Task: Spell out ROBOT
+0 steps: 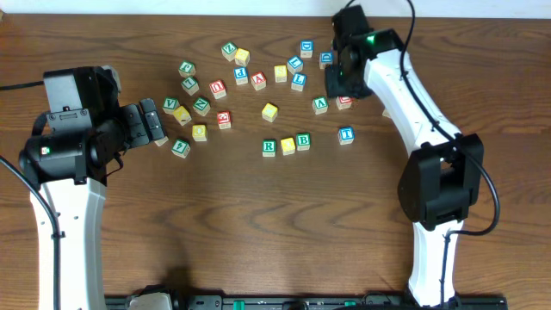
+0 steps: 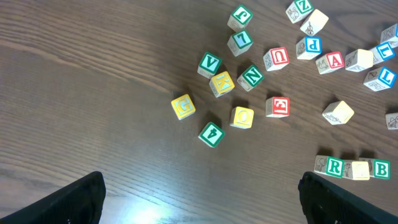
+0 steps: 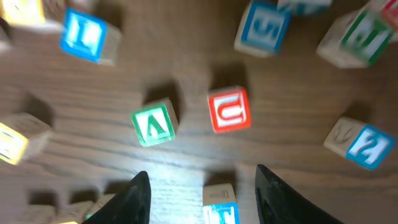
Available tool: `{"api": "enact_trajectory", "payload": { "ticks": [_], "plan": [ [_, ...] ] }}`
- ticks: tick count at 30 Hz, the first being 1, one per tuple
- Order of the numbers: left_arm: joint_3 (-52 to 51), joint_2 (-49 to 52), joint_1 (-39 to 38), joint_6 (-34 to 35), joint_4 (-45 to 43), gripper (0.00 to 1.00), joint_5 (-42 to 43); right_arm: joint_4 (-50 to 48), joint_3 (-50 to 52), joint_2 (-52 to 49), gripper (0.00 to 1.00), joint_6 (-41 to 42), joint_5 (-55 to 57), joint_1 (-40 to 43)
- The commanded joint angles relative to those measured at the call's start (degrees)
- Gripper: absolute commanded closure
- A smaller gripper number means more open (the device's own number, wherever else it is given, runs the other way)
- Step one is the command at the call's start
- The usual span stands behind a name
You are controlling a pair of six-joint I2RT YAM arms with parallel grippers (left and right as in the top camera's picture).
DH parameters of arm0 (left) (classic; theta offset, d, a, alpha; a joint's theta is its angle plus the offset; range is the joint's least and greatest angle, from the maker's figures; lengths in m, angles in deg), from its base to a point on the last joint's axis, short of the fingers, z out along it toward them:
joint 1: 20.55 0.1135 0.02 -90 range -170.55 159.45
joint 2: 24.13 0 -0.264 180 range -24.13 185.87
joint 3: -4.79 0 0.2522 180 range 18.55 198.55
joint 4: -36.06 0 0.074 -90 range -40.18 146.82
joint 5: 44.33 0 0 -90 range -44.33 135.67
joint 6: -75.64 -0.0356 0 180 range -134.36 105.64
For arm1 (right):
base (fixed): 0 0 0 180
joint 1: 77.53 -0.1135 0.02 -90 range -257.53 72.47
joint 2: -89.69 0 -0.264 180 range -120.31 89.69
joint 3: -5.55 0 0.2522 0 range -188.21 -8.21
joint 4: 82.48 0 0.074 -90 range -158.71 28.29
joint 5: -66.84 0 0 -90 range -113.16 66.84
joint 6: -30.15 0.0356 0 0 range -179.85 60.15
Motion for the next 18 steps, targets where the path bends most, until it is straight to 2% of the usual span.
{"api": "enact_trajectory", "payload": {
  "ticks": [1, 9, 18],
  "plan": [
    [1.42, 0.15, 0.31, 0.50, 0.11, 0.02, -0.33, 0.15, -2.43, 1.03, 0.48, 1.99, -0.15, 2.08],
    [1.42, 0.15, 0.31, 0.50, 0.11, 0.02, -0.33, 0.04, -2.45, 1.03, 0.48, 5.84, -0.35, 4.68],
    [1.42, 0.15, 0.31, 0.50, 0.11, 0.02, -0.33, -2.01, -2.45, 0.98, 0.48, 5.81, -3.93, 3.04]
  ]
}}
